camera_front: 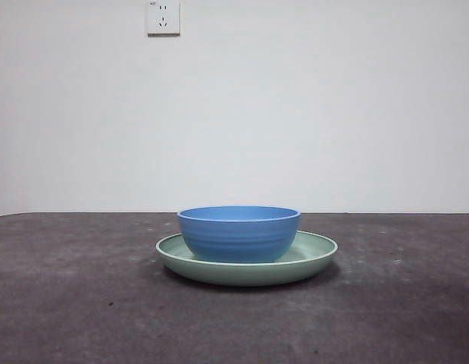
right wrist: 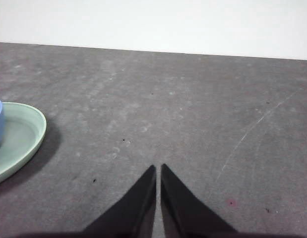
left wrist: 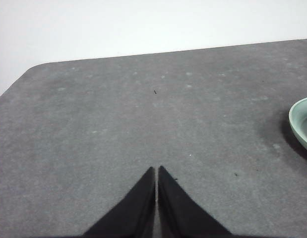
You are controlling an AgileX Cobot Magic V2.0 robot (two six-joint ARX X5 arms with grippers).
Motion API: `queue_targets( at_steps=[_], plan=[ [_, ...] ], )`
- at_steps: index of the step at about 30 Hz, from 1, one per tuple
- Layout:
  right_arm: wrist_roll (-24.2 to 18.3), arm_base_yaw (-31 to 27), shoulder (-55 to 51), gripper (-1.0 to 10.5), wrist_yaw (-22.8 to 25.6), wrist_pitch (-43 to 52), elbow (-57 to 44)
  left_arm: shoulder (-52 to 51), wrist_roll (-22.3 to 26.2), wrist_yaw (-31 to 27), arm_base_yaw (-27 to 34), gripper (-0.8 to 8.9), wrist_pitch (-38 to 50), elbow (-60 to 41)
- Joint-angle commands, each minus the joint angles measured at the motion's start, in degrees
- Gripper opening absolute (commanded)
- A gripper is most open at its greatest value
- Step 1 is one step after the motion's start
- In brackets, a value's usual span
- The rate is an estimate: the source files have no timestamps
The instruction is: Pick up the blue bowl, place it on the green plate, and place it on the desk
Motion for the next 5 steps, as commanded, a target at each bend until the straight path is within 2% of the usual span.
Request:
queue_targets(
  at_steps=[1,5],
  plan=[
    [1.0,-0.1,-0.1,0.1,0.0,0.0,-0.3,-0.1,0.1,0.0,0.1,0.09,-0.5,-1.2],
    [1.0,-0.1,-0.1,0.1,0.0,0.0,-0.3,-0.1,0.1,0.0,0.1,0.09,-0.5,-1.2]
  ],
)
